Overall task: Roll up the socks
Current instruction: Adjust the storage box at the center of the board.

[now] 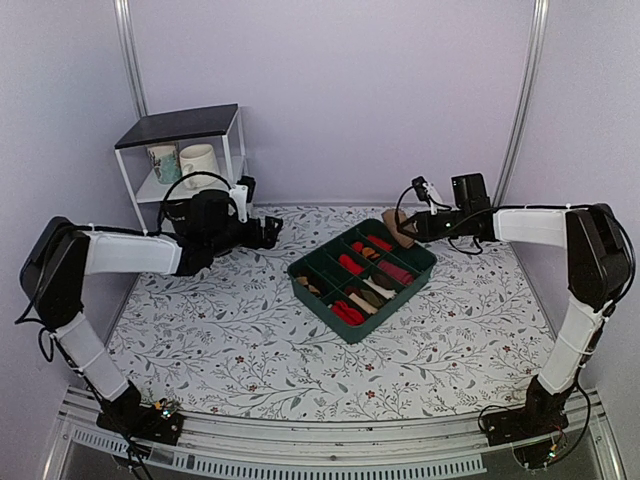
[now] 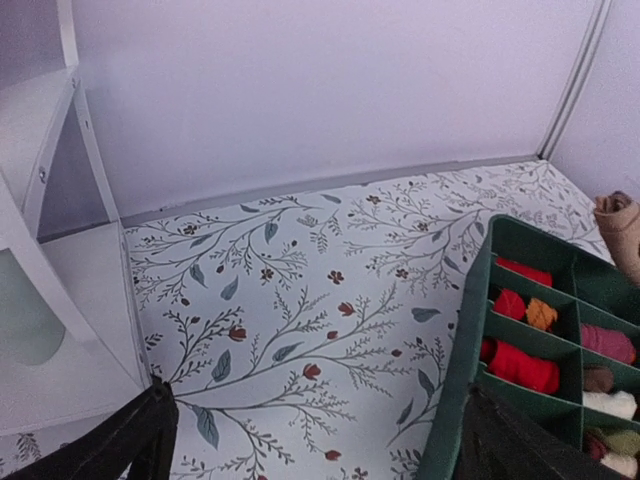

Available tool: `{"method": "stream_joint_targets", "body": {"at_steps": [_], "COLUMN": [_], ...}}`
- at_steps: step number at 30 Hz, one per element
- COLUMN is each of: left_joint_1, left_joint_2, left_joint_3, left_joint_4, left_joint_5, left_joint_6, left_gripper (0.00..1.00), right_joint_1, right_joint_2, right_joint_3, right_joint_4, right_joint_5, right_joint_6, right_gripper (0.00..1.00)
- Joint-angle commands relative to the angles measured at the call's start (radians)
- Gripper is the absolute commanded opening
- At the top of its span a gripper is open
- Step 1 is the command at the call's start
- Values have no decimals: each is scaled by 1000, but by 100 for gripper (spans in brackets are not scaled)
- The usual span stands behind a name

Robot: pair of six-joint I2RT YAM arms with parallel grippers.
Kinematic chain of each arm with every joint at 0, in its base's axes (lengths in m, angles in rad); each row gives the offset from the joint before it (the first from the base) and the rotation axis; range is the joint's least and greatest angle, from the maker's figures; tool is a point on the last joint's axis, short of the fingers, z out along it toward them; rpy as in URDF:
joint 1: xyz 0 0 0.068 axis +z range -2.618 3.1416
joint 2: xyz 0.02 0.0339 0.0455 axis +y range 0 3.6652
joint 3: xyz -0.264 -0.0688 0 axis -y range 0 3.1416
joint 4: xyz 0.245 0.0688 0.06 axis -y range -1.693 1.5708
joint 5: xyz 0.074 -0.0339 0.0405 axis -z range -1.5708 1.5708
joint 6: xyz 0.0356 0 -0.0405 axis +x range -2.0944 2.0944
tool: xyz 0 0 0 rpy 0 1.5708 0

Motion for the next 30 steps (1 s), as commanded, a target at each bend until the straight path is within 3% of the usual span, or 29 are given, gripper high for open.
{"method": "stream_joint_targets", "body": {"at_steps": [1, 5, 9, 13, 18, 25, 30], "left_joint_1": [-45, -113, -163, -179, -189, -191, -190], "left_joint_2": [-98, -175, -212, -143, -72, 10, 26], "left_joint_3": [-7, -55, -120, -41, 62, 62, 27], "left_joint_4": [-232, -300, -252, -372, -476, -525, -464], "left_joint_5": [71, 78, 76, 98, 66, 54, 12], "left_joint_6": [31, -74, -208, -249, -275, -283, -231], "left_gripper": [99, 95, 90, 89, 91, 92, 93], "right_joint_1": [4, -8, -65, -93, -99, -96, -90], "right_joint_2": [29, 45, 117, 266, 324, 163, -28], "right_joint_3": [78, 118, 196, 332, 339, 94, -117], "right_joint_4": [-57, -112, -166, -290, -348, -248, -197], "right_joint_5": [65, 214, 288, 277, 214, 43, -48], "right_joint_6": [53, 3, 8, -8, -13, -16, 1], "right_gripper": [2, 2, 3, 3, 2, 2, 3]}}
